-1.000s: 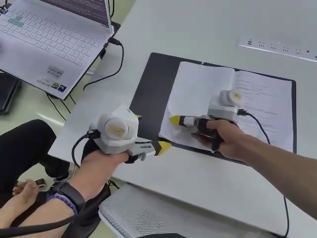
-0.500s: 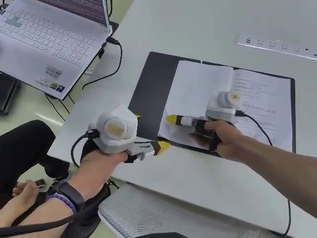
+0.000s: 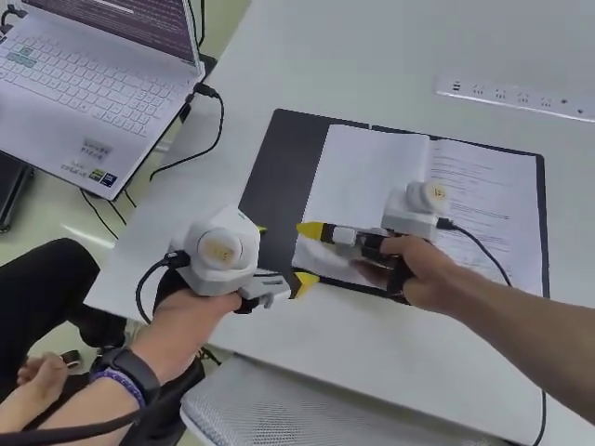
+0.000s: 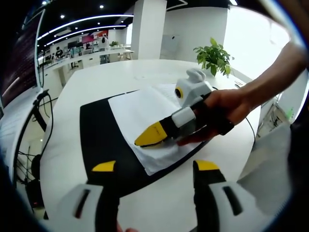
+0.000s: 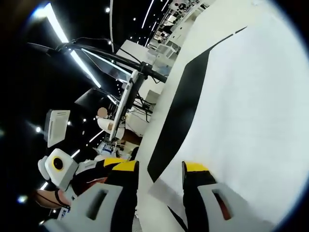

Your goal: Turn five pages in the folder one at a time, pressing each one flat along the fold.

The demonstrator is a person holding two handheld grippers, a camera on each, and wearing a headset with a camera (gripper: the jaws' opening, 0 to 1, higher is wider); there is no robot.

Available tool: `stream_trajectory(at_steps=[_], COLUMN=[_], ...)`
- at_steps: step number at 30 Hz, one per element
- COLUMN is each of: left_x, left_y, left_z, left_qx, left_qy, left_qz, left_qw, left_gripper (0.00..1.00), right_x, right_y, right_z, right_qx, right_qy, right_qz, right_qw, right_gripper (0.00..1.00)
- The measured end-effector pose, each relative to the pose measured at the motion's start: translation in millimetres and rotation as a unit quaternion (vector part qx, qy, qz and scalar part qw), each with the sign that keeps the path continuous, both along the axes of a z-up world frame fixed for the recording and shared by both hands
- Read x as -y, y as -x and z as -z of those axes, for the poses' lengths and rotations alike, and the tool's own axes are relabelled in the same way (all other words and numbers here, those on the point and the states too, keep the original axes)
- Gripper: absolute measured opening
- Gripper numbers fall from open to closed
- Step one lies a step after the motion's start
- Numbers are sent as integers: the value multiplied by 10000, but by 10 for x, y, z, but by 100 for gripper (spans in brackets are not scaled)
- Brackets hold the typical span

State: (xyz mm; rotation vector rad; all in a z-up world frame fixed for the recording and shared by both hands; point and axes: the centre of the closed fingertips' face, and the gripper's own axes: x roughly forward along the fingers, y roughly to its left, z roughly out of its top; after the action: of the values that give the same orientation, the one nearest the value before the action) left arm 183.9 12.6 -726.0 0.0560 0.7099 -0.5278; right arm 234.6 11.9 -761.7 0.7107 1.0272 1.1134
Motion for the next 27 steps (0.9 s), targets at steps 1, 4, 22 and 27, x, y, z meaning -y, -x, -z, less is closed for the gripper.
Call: stream_trajectory(at_steps=[1,4,22,27], left_x=[-9,-19,221,273], left_y=[-18,-47,-422,-459], left_z=[10,28,154,282], left_qx=[5,1,-26,-118], left_qy=[9,-18,46,8], left_qz=[-19,-26,296,400], left_qw=[10000,10000,9995,9991], left_gripper=[60,57,37,28], right_x=[7,53,609,774], right_y=[-12,-50,-622,-643], right_z=[-17,-54,-326,-332], right_qx=[-10,-10,442,432], right_qy=[-54,-94,-137,-103], right_qz=[50,164,797,930], right_qw=[10000,9998,9957,9947], right_gripper=[36,36,28,25])
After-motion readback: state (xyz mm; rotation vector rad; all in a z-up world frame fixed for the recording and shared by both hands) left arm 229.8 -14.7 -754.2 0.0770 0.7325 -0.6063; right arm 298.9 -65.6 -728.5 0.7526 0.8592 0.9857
